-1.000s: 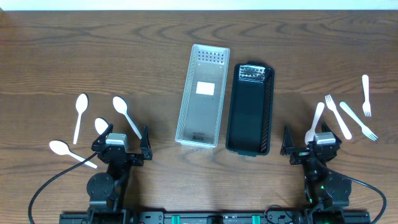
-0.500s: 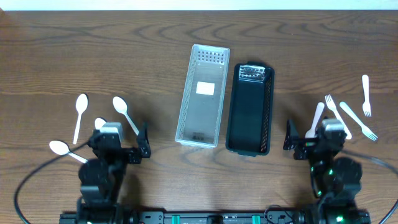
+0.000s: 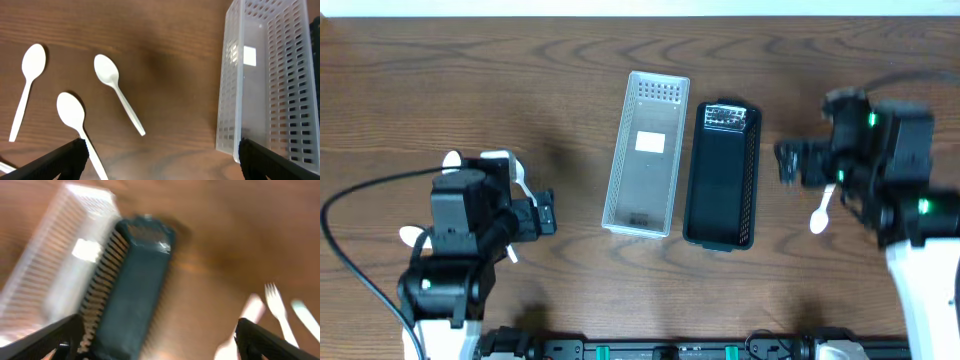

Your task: Pack container

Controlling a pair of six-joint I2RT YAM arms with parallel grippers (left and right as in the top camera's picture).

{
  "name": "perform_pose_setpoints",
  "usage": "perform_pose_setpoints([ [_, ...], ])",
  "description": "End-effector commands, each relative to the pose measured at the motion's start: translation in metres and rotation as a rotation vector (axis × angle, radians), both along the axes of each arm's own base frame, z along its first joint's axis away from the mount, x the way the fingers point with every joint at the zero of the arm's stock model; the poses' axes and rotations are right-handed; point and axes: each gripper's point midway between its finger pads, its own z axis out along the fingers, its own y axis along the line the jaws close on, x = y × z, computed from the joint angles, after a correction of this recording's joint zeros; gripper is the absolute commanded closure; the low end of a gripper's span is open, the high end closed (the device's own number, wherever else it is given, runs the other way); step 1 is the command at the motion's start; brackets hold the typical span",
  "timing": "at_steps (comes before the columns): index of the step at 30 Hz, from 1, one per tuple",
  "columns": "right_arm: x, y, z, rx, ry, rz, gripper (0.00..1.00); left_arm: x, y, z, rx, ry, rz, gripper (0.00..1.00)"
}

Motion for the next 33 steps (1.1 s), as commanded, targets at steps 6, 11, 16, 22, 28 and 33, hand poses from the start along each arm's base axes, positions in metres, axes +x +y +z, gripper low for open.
perform_pose_setpoints([
  [6, 0.019, 0.091, 0.012, 0.018, -0.008, 0.311, 0.75, 0.001, -0.002, 0.003, -0.016, 0.012, 0.001, 0.02],
  [11, 0.01, 0.15, -0.013, -0.022, 0.037, 0.431, 0.94, 0.001, -0.002, 0.003, -0.015, 0.013, 0.001, 0.02],
  [16, 0.0, 0.193, -0.046, -0.033, 0.117, 0.521, 0.99, 0.001, -0.002, 0.003, -0.015, 0.017, 0.001, 0.02],
  [22, -0.01, 0.219, -0.096, -0.069, 0.247, 0.577, 0.99, 0.001, -0.002, 0.002, -0.015, 0.017, 0.001, 0.02],
  [28, -0.025, 0.232, -0.13, -0.109, 0.342, 0.618, 0.99, 0.001, -0.002, 0.002, -0.015, 0.017, 0.001, 0.02],
  [33, -0.042, 0.227, -0.141, -0.141, 0.423, 0.63, 0.99, 0.001, -0.002, 0.002, -0.015, 0.017, 0.001, 0.02],
])
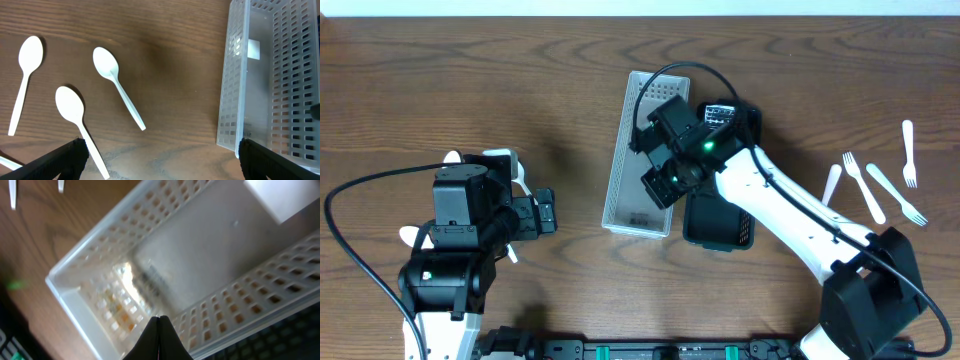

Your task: Pack container

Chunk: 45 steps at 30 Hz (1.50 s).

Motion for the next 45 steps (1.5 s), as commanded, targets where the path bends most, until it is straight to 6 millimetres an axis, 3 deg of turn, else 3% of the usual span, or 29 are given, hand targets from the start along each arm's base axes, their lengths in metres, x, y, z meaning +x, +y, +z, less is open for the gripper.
perform_pose_setpoints([
  [1, -0.009, 0.0, 0.003, -0.017, 0.026, 0.001, 0.99, 0.002, -0.002, 0.008, -0.016, -0.015, 0.002, 0.02],
  [6, -0.022, -0.011, -0.002, -0.064, 0.084, 0.001, 0.99, 0.002, -0.002, 0.008, -0.016, -0.016, 0.002, 0.02],
  [17, -0.003, -0.019, 0.0, -0.043, 0.057, -0.046, 0.99, 0.002, -0.002, 0.008, -0.015, -0.015, 0.002, 0.02],
  [22, -0.01, -0.03, -0.005, -0.095, 0.082, -0.054, 0.99, 0.002, -0.002, 0.008, -0.016, -0.015, 0.002, 0.02],
  [33, -0.014, -0.033, -0.01, -0.117, 0.093, -0.055, 0.99, 0.002, -0.002, 0.008, -0.016, -0.015, 0.001, 0.02],
  [39, 0.018, -0.05, 0.007, -0.136, -0.016, -0.171, 0.99, 0.001, -0.008, 0.01, 0.035, -0.03, -0.083, 0.02],
  [45, 0.058, -0.097, 0.045, -0.114, -0.112, -0.369, 0.99, 0.0, -0.051, 0.007, 0.057, -0.016, -0.28, 0.02],
])
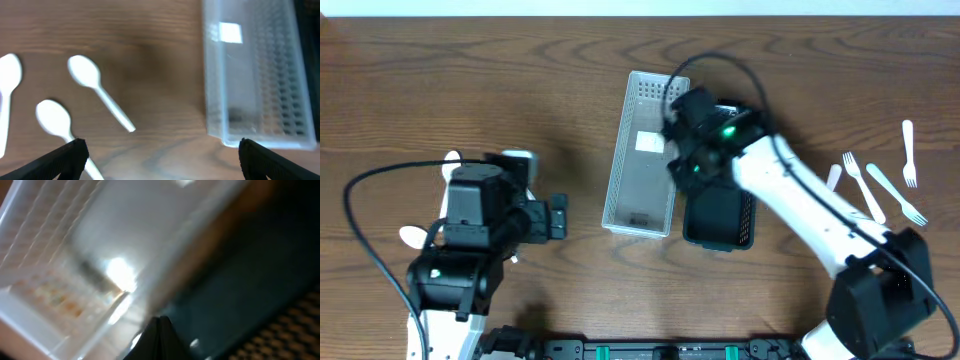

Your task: Pack container

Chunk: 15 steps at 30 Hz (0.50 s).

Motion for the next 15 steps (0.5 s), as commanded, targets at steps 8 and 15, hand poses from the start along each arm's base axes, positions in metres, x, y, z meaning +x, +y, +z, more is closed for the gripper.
perform_pose_setpoints([
  [8, 0.013, -0.066, 0.018, -0.036, 0.006, -0.232, 0.99, 0.001, -0.089, -0.035, 0.054, 0.124, -0.344, 0.02],
  [15, -0.002, -0.073, -0.007, -0.058, 0.073, -0.273, 0.99, -0.003, -0.123, -0.073, 0.096, 0.223, -0.452, 0.02],
])
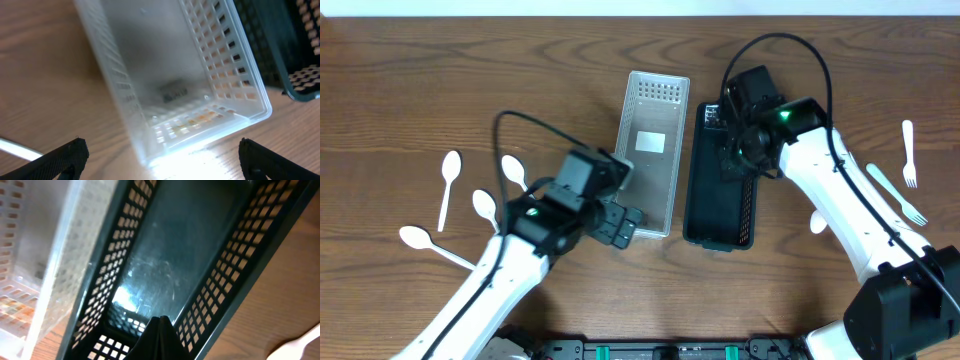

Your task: Pack container

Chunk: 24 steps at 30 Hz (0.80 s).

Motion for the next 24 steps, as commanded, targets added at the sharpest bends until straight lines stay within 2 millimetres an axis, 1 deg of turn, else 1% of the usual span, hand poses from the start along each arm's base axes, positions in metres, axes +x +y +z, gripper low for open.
perform_pose_setpoints([
  [1, -0.007, -0.006, -0.013, -0.008, 0.035, -0.045, 0.99, -0.002, -0.013, -0.01, 0.018, 0.033, -0.055, 0.02],
  [4, -0.011, -0.008, -0.019, -0.015, 0.052, -0.044, 0.99, -0.005, -0.017, -0.022, 0.039, 0.067, -0.071, 0.02],
  [8, -0.014, -0.009, -0.022, -0.018, 0.061, -0.044, 0.99, -0.006, -0.019, -0.03, 0.053, 0.088, -0.078, 0.02],
  [16, -0.014, -0.009, -0.022, -0.018, 0.061, -0.044, 0.98, -0.007, -0.02, -0.031, 0.053, 0.098, -0.079, 0.01],
  [24, -0.014, -0.009, -0.022, -0.019, 0.061, -0.044, 0.98, -0.022, -0.038, -0.031, 0.045, 0.105, -0.147, 0.01],
])
